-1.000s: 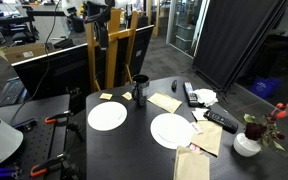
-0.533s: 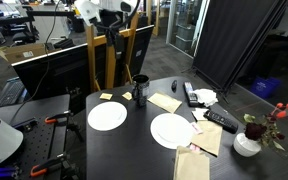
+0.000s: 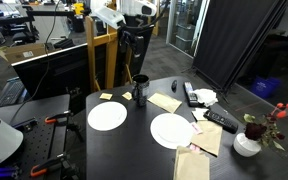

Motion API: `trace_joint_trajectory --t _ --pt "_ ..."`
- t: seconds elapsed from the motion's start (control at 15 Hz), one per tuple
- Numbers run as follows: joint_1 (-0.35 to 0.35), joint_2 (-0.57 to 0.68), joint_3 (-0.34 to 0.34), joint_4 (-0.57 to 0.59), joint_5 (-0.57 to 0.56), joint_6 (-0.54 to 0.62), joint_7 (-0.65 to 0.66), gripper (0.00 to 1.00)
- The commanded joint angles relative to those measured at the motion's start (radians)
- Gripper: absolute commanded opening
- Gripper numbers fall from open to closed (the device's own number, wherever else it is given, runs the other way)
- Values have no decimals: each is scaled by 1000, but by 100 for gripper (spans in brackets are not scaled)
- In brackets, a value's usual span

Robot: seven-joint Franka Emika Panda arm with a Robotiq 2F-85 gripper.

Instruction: Take the yellow pen out of the mug

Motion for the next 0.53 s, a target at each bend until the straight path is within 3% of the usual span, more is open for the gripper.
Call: trace_joint_trajectory --t 0.0,0.47 --pt "-9 27 33 41 -70 0 23 100" --pt "-13 20 52 24 -65 -3 21 100"
